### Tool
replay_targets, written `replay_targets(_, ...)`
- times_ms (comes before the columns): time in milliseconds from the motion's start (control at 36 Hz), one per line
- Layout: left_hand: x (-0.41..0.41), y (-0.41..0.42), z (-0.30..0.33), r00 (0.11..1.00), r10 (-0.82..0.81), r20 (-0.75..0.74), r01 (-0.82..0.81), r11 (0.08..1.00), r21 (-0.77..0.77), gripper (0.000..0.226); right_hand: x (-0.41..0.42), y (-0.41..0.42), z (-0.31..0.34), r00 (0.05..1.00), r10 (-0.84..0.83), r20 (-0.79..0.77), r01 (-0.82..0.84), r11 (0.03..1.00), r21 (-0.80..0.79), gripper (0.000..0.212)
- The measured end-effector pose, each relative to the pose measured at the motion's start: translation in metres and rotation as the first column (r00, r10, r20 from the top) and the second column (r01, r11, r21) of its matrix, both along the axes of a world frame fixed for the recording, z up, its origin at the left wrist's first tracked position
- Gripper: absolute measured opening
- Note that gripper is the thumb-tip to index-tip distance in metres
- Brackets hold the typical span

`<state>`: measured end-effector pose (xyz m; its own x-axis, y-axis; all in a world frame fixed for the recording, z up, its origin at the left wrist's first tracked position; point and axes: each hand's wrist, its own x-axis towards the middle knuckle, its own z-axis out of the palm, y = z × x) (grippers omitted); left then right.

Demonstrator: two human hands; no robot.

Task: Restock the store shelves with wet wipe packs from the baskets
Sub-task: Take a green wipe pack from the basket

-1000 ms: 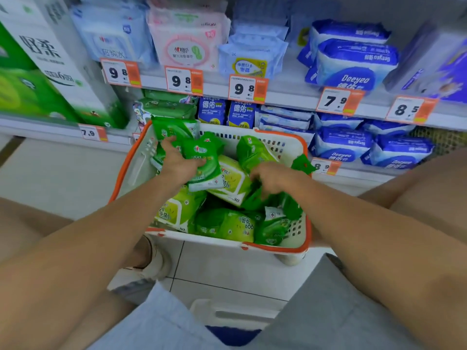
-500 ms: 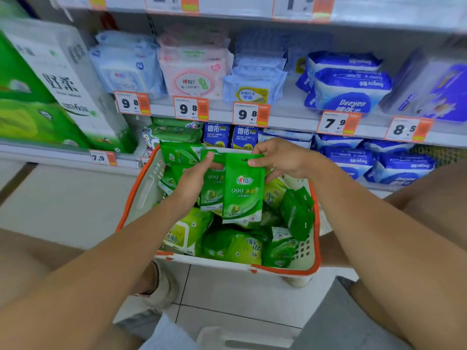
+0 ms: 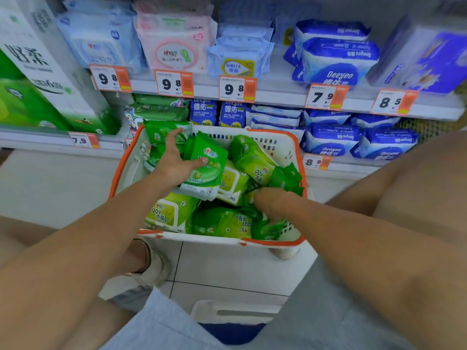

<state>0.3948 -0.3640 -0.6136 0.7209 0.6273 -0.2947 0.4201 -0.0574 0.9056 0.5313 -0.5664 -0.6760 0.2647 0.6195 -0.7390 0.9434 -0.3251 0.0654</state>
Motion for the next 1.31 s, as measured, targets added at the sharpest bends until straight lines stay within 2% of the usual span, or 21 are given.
replay_targets(56,0.002,0.001,0.000,0.999,0.043,0.008,-0.043,0.999,-0.023,0.078,0.014,0.011,0.015,0.992,-0.063,-0.110,0.063,0.998,-0.003,0.041)
replay_targets(83,0.003,0.001,0.000,0.998,0.063,0.016,-0.063,0.998,-0.016,0.073,0.023,0.019,0.027,0.971,-0.124,-0.205,0.132,0.991,0.030,0.032)
replay_targets(139,0.004,0.002,0.001,0.994,0.100,0.041,-0.100,0.995,-0.013,0.067,0.041,0.031,0.059,0.890,-0.237,-0.389,0.305,0.944,0.123,0.016)
replay_targets(222,0.005,0.006,0.005,0.985,0.165,0.055,-0.162,0.985,-0.056,0.064,0.060,0.039,0.106,0.694,-0.338,-0.636,0.570,0.798,0.197,0.009)
replay_targets(278,0.007,0.010,0.008,0.967,0.247,0.061,-0.240,0.964,-0.111,0.067,0.066,0.042,0.124,0.474,-0.338,-0.813,0.762,0.621,0.186,0.012)
replay_targets(333,0.008,0.016,0.016,0.930,0.361,0.075,-0.338,0.917,-0.213,0.072,0.068,0.047,0.134,0.228,-0.246,-0.942,0.910,0.398,0.116,0.015)
replay_targets(389,0.008,0.024,0.024,0.893,0.442,0.084,-0.397,0.862,-0.316,0.081,0.066,0.048,0.141,0.048,-0.122,-0.991,0.969,0.245,0.016,0.018)
replay_targets(444,0.007,0.034,0.029,0.874,0.479,0.076,-0.416,0.821,-0.391,0.093,0.063,0.050,0.141,-0.069,0.005,-0.998,0.991,0.112,-0.068,0.026)
replay_targets(528,0.005,0.044,0.035,0.852,0.514,0.097,-0.410,0.771,-0.486,0.069,0.063,0.059,0.139,-0.210,0.244,-0.947,0.972,-0.048,-0.228,0.033)
replay_targets(583,0.006,0.043,0.042,0.845,0.520,0.120,-0.392,0.757,-0.523,0.050,0.057,0.066,0.140,-0.233,0.324,-0.917,0.952,-0.117,-0.283,0.035)
replay_targets(611,0.008,0.043,0.046,0.847,0.515,0.131,-0.370,0.750,-0.548,0.049,0.052,0.070,0.139,-0.237,0.339,-0.911,0.948,-0.124,-0.292,0.033)
replay_targets(667,0.013,0.039,0.054,0.846,0.502,0.178,-0.305,0.731,-0.610,0.048,0.036,0.076,0.136,-0.253,0.327,-0.911,0.950,-0.092,-0.297,0.025)
replay_targets(722,0.018,0.036,0.064,0.824,0.507,0.252,-0.239,0.716,-0.656,0.038,0.022,0.081,0.130,-0.222,0.253,-0.942,0.967,-0.064,-0.246,0.022)
replay_targets(806,0.022,0.033,0.076,0.805,0.488,0.338,-0.176,0.739,-0.650,0.046,0.010,0.087,0.130,-0.188,0.183,-0.965,0.978,-0.057,-0.201,0.028)
replay_targets(889,0.019,0.034,0.084,0.782,0.489,0.387,-0.165,0.761,-0.628,0.066,0.013,0.089,0.137,-0.151,0.152,-0.977,0.988,-0.002,-0.153,0.056)
replay_targets(944,0.017,0.034,0.088,0.776,0.482,0.406,-0.158,0.773,-0.615,0.072,0.015,0.088,0.144,-0.066,0.069,-0.995,0.996,0.062,-0.062,0.066)
replay_targets(1028,0.018,0.031,0.094,0.773,0.469,0.426,-0.149,0.788,-0.597,0.072,0.011,0.089,0.161,0.168,-0.117,-0.979,0.973,0.180,0.145,0.046)
replay_targets(1111,0.020,0.026,0.100,0.762,0.470,0.447,-0.156,0.802,-0.577,0.070,0.006,0.095,0.168,0.304,-0.183,-0.935,0.933,0.256,0.254,0.026)
replay_targets(1222,0.020,0.022,0.114,0.772,0.418,0.479,-0.116,0.833,-0.540,0.058,-0.004,0.101,0.180,0.279,-0.079,-0.957,0.936,0.246,0.253,0.026)
replay_targets(1250,0.020,0.022,0.120,0.780,0.392,0.488,-0.097,0.846,-0.525,0.051,-0.008,0.103,0.184,0.254,-0.033,-0.967,0.942,0.236,0.240,0.029)
replay_targets(1306,0.020,0.026,0.136,0.808,0.326,0.490,-0.088,0.890,-0.448,0.050,-0.015,0.112,0.197,0.136,0.069,-0.988,0.964,0.222,0.148,0.034)
